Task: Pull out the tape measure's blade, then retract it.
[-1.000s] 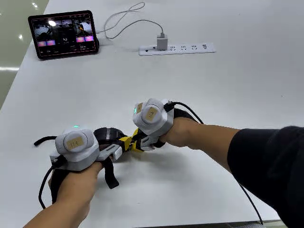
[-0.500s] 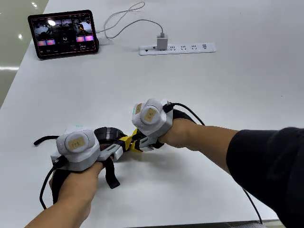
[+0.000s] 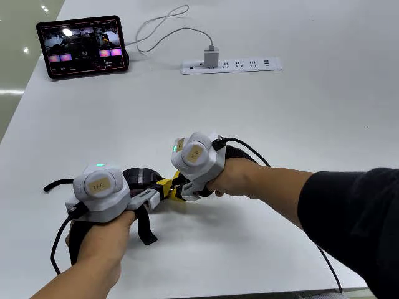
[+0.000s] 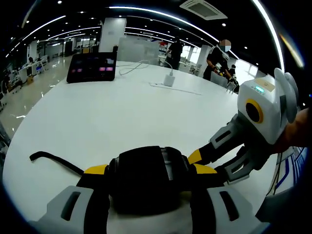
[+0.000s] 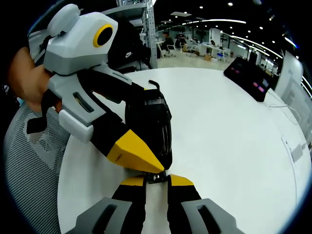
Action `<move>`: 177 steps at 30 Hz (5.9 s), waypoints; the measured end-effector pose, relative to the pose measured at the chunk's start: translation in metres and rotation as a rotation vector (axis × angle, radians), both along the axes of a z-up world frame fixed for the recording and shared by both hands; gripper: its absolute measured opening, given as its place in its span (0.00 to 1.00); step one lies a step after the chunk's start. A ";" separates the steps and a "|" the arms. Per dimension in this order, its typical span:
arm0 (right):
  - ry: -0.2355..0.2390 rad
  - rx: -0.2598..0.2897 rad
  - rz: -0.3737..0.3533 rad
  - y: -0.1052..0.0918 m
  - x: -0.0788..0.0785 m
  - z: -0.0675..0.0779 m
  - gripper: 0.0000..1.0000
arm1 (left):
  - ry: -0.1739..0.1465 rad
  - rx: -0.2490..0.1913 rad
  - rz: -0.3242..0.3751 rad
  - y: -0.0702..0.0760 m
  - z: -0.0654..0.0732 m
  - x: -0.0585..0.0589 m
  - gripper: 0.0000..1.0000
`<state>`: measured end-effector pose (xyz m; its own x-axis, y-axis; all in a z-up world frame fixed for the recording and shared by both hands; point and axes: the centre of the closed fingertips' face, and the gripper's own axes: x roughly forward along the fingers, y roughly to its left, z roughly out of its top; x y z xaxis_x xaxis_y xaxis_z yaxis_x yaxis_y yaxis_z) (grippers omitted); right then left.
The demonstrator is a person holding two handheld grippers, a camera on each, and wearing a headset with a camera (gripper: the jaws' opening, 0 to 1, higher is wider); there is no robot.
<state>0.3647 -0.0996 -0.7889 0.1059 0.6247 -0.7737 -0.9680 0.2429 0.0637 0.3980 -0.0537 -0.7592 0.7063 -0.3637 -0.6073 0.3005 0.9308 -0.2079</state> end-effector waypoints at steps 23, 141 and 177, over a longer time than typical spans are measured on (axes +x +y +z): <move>0.006 0.009 -0.064 -0.009 -0.005 0.013 0.38 | -0.036 -0.015 -0.023 0.009 0.017 -0.002 0.90; -0.054 0.075 -0.499 -0.262 -0.088 0.054 0.99 | -0.072 0.167 -0.612 0.081 0.028 -0.053 0.99; -0.064 0.080 -0.516 -0.285 -0.108 0.062 0.99 | -0.044 0.180 -0.605 0.088 0.038 -0.061 0.99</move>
<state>0.2565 -0.3846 -0.7270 0.4608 0.5357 -0.7076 -0.7264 0.6858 0.0462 0.3368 0.0346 -0.7212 0.4335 -0.6014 -0.6711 0.7891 0.6130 -0.0396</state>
